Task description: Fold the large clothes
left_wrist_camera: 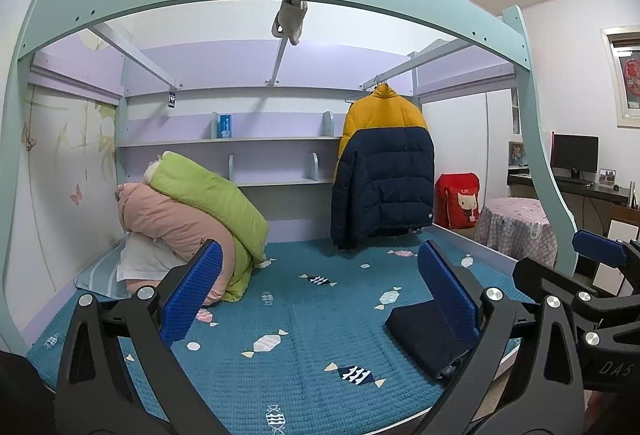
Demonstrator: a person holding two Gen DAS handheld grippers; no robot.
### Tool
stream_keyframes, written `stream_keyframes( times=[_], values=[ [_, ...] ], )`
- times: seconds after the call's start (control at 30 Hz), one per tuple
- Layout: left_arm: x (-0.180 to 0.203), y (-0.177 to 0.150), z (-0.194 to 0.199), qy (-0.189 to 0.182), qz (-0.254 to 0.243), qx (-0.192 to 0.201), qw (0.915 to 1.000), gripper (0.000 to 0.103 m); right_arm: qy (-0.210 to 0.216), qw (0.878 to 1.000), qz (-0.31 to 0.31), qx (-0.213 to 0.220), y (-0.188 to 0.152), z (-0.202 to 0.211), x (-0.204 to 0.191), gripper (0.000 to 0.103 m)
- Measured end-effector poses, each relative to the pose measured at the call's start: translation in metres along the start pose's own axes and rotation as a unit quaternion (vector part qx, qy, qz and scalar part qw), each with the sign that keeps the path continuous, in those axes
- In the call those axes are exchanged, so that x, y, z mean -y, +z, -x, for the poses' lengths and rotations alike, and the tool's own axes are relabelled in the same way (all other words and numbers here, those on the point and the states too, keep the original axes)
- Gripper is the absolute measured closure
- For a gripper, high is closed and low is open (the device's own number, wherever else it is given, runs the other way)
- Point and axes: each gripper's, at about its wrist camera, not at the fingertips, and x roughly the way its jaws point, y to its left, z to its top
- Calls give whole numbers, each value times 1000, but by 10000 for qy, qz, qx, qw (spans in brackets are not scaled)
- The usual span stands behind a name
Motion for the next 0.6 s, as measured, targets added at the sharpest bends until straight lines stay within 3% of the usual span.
stream_keyframes(
  times=[0.6],
  values=[
    [-1,6,-5,-14,-33,18,10000,5,-35,10000,-20,35,0,-1,2,8]
  ],
)
